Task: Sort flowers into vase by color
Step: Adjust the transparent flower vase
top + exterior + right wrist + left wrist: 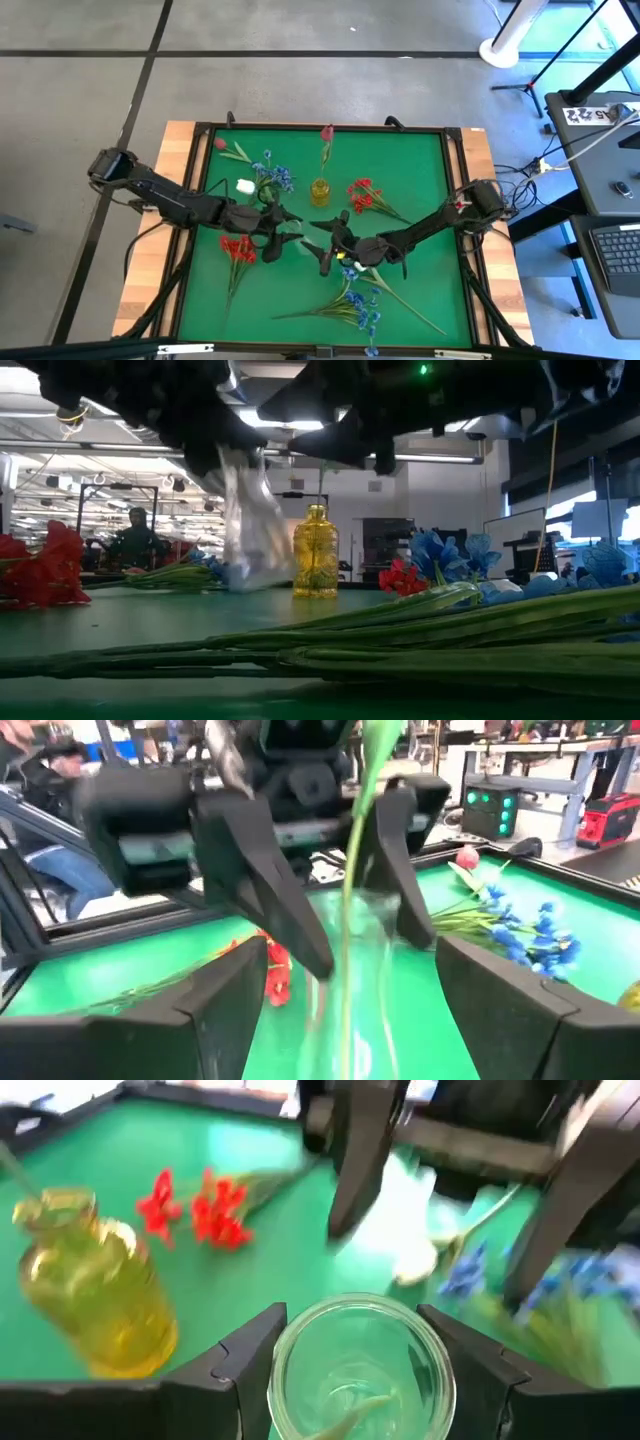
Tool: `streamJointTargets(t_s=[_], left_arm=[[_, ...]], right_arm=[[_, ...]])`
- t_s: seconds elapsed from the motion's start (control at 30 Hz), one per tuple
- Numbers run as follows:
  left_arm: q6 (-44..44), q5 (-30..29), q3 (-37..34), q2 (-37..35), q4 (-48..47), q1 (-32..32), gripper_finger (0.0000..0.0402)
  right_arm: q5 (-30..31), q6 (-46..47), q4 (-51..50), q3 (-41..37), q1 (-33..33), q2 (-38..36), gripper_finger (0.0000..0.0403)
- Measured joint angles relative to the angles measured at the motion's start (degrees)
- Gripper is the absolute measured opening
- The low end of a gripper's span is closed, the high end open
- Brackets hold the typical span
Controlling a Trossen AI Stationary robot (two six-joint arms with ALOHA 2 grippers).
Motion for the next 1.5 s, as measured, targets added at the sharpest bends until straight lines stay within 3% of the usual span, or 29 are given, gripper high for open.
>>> streamJointTargets(t_s=[0.3,0.63,1.07,1.5], left_arm=[[5.01,-0.40,5.91,-0.54,-8.22,-0.88,0.0197],[12.58,-3.05,7.85,2.11,-8.64,-3.32,0.0197],[15.13,-2.16,12.35,10.37,-11.22,-3.02,0.0202],[11.62,-1.80,15.76,10.43,-19.34,-3.27,0.0270]], right_arm=[[7.49,0.38,-15.39,-0.02,2.13,-8.46,0.0289],[19.02,4.97,-28.48,-0.02,4.81,-15.80,0.0289],[19.90,7.77,-31.21,-0.02,5.23,-16.56,0.0289],[19.88,8.97,-31.86,-0.02,5.18,-16.51,0.0289]])
